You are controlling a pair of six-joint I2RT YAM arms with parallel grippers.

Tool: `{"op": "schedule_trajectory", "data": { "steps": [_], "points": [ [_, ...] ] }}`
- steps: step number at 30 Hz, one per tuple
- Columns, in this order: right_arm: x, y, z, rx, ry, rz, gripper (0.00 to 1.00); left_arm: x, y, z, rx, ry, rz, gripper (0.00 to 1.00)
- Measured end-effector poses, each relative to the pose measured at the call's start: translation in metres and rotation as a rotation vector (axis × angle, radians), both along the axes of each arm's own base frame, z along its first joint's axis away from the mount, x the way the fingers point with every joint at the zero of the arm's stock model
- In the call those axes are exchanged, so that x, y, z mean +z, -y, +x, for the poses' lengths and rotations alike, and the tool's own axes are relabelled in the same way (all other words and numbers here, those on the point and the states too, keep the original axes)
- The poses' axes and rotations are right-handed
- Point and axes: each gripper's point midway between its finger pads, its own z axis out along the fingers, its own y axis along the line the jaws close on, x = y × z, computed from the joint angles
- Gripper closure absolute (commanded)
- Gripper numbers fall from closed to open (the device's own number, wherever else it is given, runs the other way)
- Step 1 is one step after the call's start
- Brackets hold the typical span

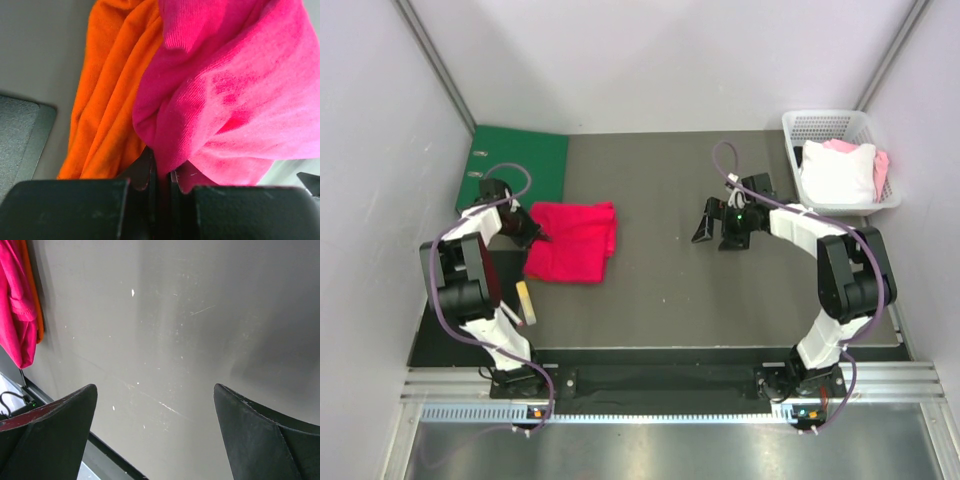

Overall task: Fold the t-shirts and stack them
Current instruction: Put the neatly folded tshirt into the corner of the board with the left arm

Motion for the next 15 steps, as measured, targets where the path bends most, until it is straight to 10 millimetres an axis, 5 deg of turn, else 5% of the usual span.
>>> {"op": "schedule_trajectory", "data": {
  "steps": [15],
  "points": [
    [-0.012,-0.008,-0.007,0.024,-0.034,-0.008,0.0,0.018,-0.01,0.002,0.059,0.114,-0.016,1.0]
  ]
}}
